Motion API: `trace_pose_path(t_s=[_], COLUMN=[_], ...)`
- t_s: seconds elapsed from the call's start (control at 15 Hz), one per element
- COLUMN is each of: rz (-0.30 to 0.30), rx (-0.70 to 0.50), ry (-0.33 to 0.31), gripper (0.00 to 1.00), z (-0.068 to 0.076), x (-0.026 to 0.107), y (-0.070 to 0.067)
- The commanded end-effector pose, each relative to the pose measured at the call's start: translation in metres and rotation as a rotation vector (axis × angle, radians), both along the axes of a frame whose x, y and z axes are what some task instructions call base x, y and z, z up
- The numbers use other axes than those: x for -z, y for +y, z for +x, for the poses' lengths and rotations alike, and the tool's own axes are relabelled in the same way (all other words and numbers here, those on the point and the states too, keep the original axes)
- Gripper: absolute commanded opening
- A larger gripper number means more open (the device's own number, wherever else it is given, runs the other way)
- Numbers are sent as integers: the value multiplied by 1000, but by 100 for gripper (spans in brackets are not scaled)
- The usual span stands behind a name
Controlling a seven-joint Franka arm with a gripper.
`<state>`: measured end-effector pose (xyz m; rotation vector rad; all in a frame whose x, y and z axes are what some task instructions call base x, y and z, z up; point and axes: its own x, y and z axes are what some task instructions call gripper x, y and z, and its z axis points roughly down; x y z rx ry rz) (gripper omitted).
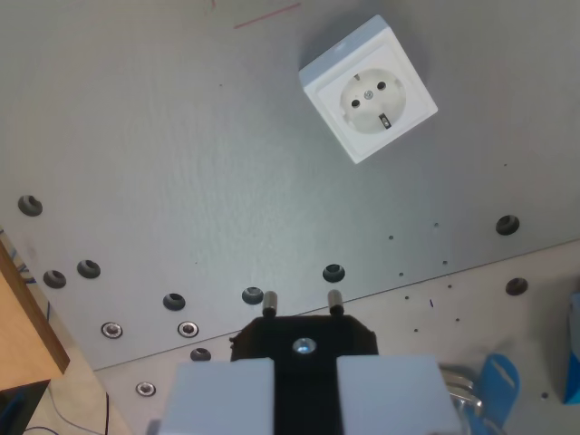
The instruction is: Move above the white socket
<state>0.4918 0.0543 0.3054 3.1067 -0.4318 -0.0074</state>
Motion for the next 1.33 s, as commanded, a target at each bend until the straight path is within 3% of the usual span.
trace_pose_path(t_s=[0.07,0.73,1.33], rz=[0,0,3], rx=[1,-34,-127], ry=[0,-3,-45], gripper=[0,0,0], z=[0,0,-1], x=[0,4,21], y=[0,-1,-7])
